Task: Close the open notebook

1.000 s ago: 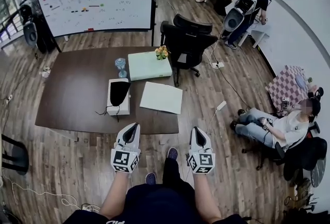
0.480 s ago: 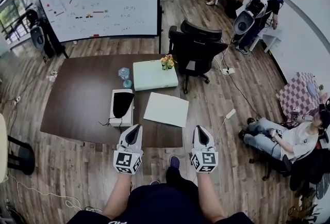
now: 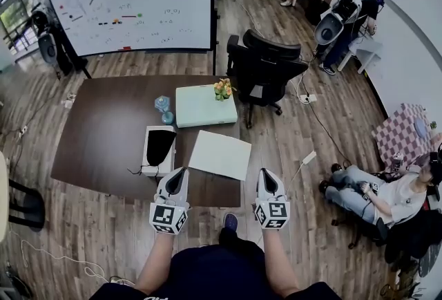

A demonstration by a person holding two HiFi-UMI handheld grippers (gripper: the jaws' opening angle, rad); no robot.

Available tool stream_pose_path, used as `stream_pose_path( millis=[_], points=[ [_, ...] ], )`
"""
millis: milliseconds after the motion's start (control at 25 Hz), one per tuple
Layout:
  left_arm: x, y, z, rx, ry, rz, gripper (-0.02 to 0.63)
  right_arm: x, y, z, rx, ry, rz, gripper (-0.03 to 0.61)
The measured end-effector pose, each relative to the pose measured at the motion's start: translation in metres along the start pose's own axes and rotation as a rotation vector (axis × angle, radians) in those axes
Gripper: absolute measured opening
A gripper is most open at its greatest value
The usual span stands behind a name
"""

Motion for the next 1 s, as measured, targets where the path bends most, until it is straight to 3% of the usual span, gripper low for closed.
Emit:
stream_pose_path(
  millis=[320, 760, 1000],
  points=[
    [0.002, 0.006, 0.019, 0.012, -0.003, -0.004, -0.014, -0.027, 0.034, 0.028, 0.029, -0.051, 0.041, -0.005],
    [-0.001, 0.010, 0.032, 0.036, -0.008, 0.011, -0.014, -0.143, 0.082, 0.069, 0.055, -0.251, 0.151, -0.002],
    [-0.002, 0.010, 0.037, 0.054, -0.009, -0.002, -0.014, -0.186, 0.096, 0.082, 0.077, -0.345, 0.190, 0.000]
  ],
)
Point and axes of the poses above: the fingertips, and each gripper's own axes: z forward along the fingers, y to its right, x out of its top, the point moved 7 cm from there along -z, backward along the fingers, and after that the axes turned 13 degrees about x, right-handed, at the moved point
